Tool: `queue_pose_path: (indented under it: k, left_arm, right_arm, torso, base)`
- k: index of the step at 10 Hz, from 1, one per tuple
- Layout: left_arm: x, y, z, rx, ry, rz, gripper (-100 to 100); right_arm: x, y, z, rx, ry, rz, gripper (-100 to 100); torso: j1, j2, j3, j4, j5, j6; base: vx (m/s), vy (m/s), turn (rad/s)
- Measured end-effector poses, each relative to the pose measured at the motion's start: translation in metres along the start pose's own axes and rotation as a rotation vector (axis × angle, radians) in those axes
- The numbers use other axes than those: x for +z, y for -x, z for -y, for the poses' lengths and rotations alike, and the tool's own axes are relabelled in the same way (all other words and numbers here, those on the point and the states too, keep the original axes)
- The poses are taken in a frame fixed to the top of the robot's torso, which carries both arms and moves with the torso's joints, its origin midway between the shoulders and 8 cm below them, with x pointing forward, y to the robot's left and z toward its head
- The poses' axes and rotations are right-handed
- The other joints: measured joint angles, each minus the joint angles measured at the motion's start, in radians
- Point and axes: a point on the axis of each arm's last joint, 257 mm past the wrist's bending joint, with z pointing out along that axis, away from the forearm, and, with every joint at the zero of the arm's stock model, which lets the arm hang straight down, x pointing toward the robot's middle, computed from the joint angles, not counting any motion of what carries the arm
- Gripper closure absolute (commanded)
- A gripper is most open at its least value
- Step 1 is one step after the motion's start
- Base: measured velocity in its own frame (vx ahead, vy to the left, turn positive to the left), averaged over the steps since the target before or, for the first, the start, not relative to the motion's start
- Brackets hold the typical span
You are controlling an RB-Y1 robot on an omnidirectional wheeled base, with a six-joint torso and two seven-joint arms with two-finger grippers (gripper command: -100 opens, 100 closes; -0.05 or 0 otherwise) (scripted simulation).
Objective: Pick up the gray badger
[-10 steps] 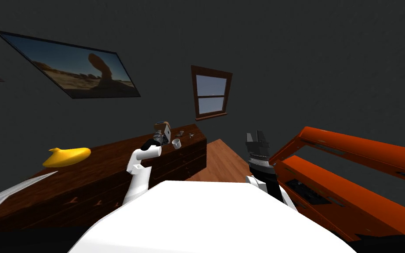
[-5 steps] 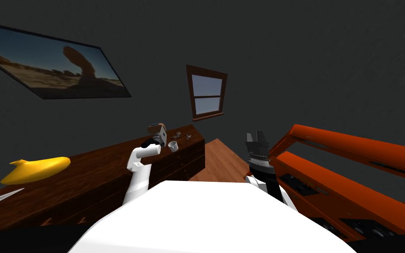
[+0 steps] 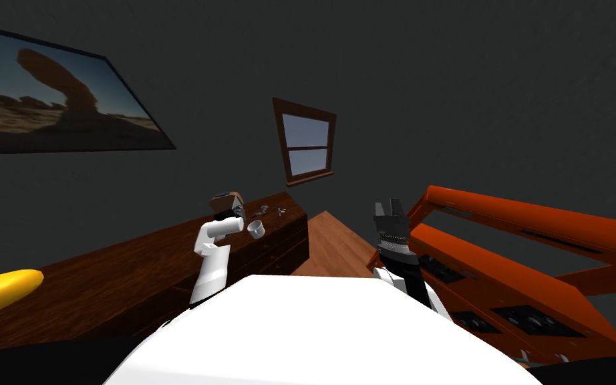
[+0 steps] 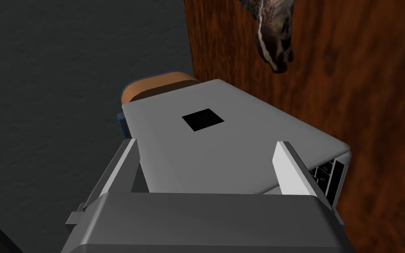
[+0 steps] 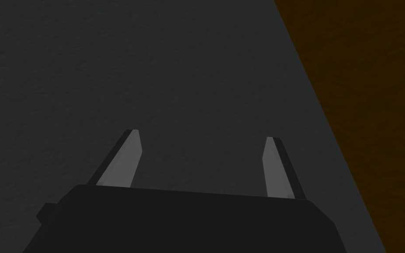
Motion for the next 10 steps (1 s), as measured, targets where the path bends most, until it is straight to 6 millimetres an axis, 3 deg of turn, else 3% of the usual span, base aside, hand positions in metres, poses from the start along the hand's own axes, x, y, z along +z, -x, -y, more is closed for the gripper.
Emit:
queue_pose_path:
  k: [3,8,9,10]
  left_arm:
    - [0.009,0.011,-0.020,-0.026,0.090,0.017,-100]
    - [0.016,0.024,-0.081,-0.072,0.288,0.040,-100]
    - [0.016,0.025,-0.084,-0.073,0.296,0.040,0]
    - [0.016,0.025,-0.084,-0.073,0.295,0.040,-100]
  right_arm:
    - [0.000,0.000,0.000,0.000,0.000,0.000,0]
    - [0.000,0.000,0.000,0.000,0.000,0.000,0]
    - [0.000,0.000,0.000,0.000,0.000,0.000,0]
    - [0.000,0.000,0.000,0.000,0.000,0.000,0]
  torso:
    - [-0.001,0.001,0.001,0.000,0.000,0.000]
    - [-0.001,0.002,0.001,0.000,0.000,-0.001]
    - [-0.003,0.003,0.002,0.001,-0.001,-0.001]
    - [-0.004,0.004,0.002,0.001,-0.001,-0.001]
  base:
    - [0.057,0.031,-0.160]
    - [0.055,0.034,-0.107]
    - [0.000,0.000,0.000]
    - [-0.002,-0.017,-0.167]
